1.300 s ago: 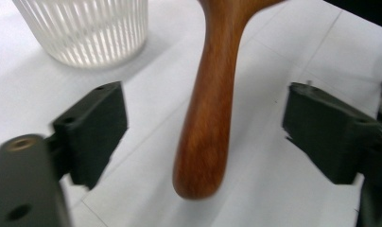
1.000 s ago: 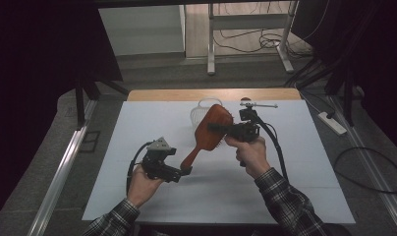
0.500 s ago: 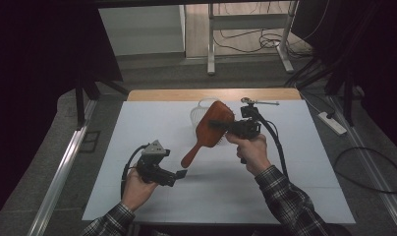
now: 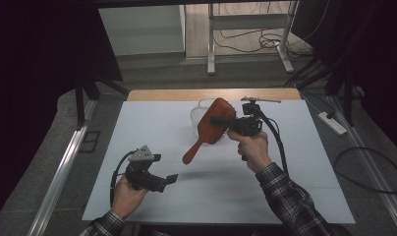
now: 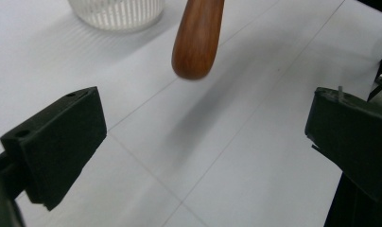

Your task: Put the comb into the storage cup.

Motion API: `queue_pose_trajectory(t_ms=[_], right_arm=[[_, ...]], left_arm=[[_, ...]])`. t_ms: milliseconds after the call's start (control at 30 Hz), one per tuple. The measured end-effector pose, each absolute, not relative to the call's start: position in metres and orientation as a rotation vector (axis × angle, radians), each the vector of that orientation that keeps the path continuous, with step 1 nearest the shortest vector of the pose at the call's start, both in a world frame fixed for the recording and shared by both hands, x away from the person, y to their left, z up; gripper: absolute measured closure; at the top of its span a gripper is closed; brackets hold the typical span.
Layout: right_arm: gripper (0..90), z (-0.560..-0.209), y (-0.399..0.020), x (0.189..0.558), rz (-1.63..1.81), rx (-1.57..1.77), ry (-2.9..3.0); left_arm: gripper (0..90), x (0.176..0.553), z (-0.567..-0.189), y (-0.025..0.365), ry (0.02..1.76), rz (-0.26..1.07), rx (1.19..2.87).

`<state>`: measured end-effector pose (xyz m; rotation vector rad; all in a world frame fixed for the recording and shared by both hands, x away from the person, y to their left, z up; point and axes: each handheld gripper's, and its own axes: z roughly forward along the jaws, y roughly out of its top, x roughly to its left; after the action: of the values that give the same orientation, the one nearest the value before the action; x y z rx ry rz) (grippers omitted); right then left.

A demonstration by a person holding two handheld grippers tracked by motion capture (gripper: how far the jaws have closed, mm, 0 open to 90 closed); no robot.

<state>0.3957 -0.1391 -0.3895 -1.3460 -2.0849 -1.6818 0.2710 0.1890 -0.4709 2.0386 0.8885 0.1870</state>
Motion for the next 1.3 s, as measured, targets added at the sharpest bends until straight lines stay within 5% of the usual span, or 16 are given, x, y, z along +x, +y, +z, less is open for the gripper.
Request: queue_pose_trajectory(t_ms=[1300], right_arm=[[55.4, -0.371, -0.149, 0.427, -1.746, -1.460, -2.088]], left_arm=[[0.0, 0.224, -0.481, 0.243, 1.031, 0.231, 1.987]])
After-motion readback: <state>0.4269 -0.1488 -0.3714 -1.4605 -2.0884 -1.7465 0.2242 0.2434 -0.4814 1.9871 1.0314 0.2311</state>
